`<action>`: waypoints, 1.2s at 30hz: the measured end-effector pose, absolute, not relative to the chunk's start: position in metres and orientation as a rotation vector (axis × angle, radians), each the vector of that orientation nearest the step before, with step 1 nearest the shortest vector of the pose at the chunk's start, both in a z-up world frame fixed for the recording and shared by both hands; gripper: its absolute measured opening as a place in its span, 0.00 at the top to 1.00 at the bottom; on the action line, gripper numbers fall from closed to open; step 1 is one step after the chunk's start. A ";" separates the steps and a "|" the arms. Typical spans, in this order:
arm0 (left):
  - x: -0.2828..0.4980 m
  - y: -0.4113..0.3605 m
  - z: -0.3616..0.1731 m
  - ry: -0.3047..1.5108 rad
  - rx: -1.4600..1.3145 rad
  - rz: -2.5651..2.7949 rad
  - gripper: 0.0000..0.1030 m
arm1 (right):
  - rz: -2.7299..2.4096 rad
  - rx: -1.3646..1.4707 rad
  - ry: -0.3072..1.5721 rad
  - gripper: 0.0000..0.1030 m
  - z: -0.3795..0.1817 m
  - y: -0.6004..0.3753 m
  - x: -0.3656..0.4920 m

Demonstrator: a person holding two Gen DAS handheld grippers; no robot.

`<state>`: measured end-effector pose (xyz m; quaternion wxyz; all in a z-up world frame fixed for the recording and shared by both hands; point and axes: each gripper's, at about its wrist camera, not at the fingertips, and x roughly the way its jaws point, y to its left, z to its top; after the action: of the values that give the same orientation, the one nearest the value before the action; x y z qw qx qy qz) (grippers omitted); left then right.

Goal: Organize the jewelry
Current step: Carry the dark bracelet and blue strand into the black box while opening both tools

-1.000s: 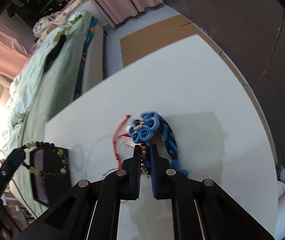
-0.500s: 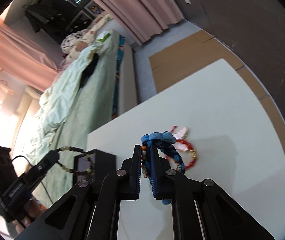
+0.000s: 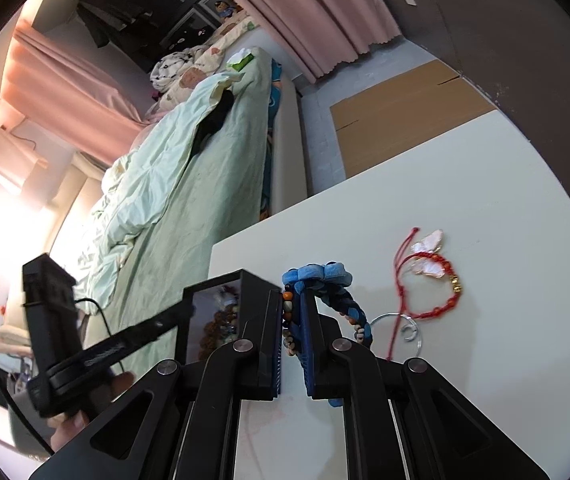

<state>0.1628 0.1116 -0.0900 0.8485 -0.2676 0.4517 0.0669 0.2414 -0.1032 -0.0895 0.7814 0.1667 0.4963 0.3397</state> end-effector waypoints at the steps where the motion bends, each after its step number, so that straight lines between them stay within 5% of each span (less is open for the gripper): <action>1: 0.161 0.113 -0.089 0.952 -0.552 0.158 0.91 | 0.739 0.362 1.072 0.90 -0.089 -0.102 0.240; 4: 0.156 0.118 -0.085 0.934 -0.546 0.166 0.81 | 0.766 0.373 1.061 0.90 -0.087 -0.096 0.236; 6: 0.152 0.123 -0.084 0.920 -0.565 0.173 0.27 | 0.795 0.380 1.048 0.90 -0.084 -0.089 0.232; 8: 0.147 0.129 -0.083 0.893 -0.595 0.175 0.14 | 0.820 0.382 1.035 0.90 -0.082 -0.085 0.228; 20: 0.125 0.161 -0.063 0.803 -0.612 0.254 0.13 | 0.997 0.429 1.002 0.87 -0.079 -0.032 0.205; 22: 0.121 0.168 -0.061 0.781 -0.623 0.264 0.02 | 0.994 0.422 1.036 0.58 -0.083 -0.024 0.207; 23: 0.119 0.170 -0.060 0.766 -0.634 0.267 0.00 | 0.982 0.428 1.049 0.31 -0.085 -0.024 0.208; 24: 0.115 0.173 -0.058 0.744 -0.649 0.267 0.00 | 0.964 0.437 1.049 0.23 -0.087 -0.025 0.208; 33: 0.112 0.167 -0.049 0.707 -0.603 0.245 0.00 | 0.890 0.436 1.036 0.21 -0.083 -0.052 0.216; 36: 0.112 0.159 -0.047 0.698 -0.579 0.227 0.00 | 0.849 0.441 0.996 0.02 -0.077 -0.068 0.216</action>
<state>0.1120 0.1586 -0.0467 0.8927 -0.2793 0.3362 0.1096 0.2156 -0.0678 -0.0772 0.7709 0.2033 0.4595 0.3915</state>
